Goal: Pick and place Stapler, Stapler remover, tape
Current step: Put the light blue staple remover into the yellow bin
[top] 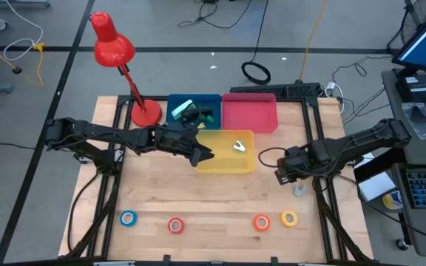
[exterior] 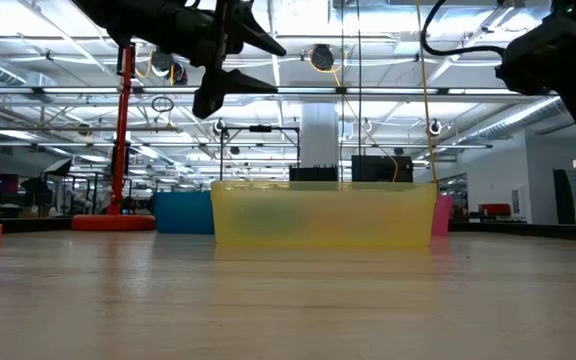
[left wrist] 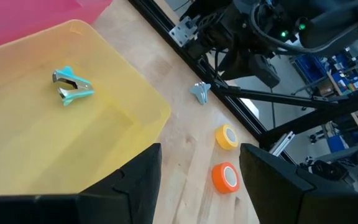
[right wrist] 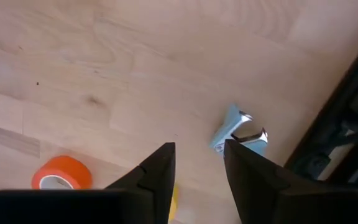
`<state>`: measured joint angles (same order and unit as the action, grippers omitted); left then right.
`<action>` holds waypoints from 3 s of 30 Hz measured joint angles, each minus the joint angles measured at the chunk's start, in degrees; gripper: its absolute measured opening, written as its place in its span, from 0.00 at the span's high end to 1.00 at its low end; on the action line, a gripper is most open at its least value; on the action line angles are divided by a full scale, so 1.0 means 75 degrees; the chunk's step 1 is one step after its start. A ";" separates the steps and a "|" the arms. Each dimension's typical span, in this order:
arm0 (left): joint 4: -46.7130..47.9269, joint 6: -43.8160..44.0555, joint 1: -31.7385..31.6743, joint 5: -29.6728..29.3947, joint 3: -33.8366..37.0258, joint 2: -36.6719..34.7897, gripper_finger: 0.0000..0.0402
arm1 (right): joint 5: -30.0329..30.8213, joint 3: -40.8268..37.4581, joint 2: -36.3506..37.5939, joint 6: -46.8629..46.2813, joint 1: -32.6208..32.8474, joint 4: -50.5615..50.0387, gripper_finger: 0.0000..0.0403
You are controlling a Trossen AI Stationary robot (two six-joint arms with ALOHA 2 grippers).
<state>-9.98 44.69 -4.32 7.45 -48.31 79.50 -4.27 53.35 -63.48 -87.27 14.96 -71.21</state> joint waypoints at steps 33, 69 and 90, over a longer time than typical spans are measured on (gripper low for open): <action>0.0133 -0.0178 -0.0003 -0.0059 0.0003 0.0000 0.46 | -0.0753 -0.2816 0.0000 -0.2082 0.0522 0.2503 0.67; 0.0181 -0.0338 -0.0006 -0.0211 0.0003 0.0000 0.46 | 0.0511 -0.2816 0.0002 -0.1360 0.0504 0.3250 0.86; 0.0463 -0.0527 -0.0006 -0.0214 0.0003 0.0000 0.46 | -0.1069 -0.2816 0.2142 -0.1313 0.1246 0.4390 0.99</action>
<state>-6.51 40.73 -4.36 5.85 -48.29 79.50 -12.29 32.23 -47.41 -97.13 24.31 -38.29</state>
